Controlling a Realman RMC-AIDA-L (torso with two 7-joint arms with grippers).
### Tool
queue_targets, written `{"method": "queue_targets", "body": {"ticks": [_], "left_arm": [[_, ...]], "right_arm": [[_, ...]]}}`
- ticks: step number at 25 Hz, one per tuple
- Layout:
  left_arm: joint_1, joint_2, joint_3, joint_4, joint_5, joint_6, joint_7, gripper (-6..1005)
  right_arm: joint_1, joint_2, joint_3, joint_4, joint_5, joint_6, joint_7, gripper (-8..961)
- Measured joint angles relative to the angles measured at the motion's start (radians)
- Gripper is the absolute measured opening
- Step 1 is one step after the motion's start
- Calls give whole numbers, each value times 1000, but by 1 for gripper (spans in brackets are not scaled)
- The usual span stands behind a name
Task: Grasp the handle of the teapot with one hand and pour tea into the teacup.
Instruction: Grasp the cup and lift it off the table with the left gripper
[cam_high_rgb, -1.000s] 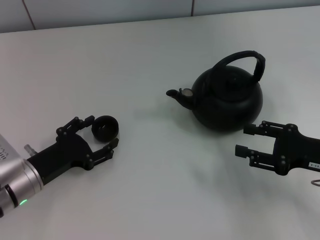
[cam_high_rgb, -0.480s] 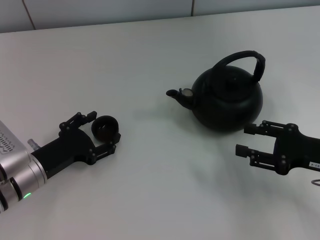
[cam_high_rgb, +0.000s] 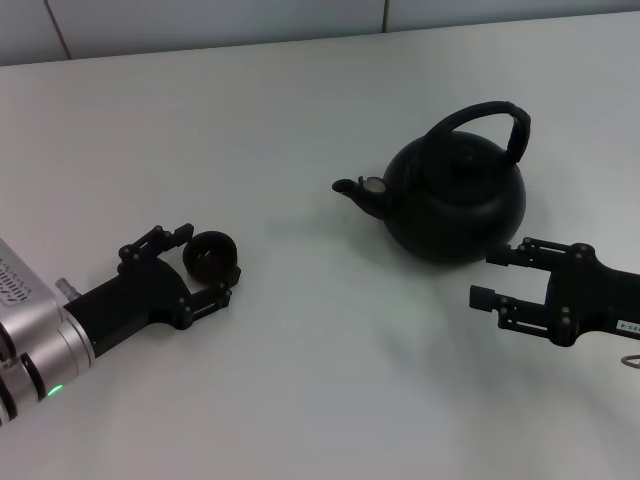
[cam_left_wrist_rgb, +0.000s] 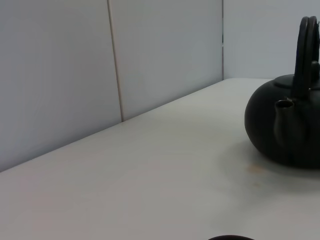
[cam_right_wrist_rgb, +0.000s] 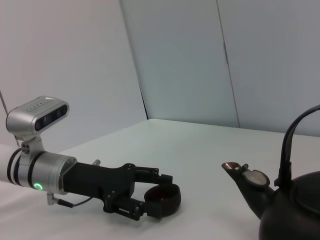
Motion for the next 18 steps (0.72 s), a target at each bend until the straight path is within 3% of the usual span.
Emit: {"method": "queue_targets", "body": {"ticks": [8,10,13,18], "left_arm": [[-10,0,0,-14,-3,1,-3,837],[-11,0,0,-15,-3,5,-3,697],[-13,0,0,-18,-3,11,-1,690],[-90,0,-1,-111,3,20,39,687]], "right_arm": [[4,0,1,0,0,0,0,645],[4,0,0,0,0,0,0,645],[4,-1,0,0,0,3,0,644],[6,-2,1,0,0,4,0,644]]}}
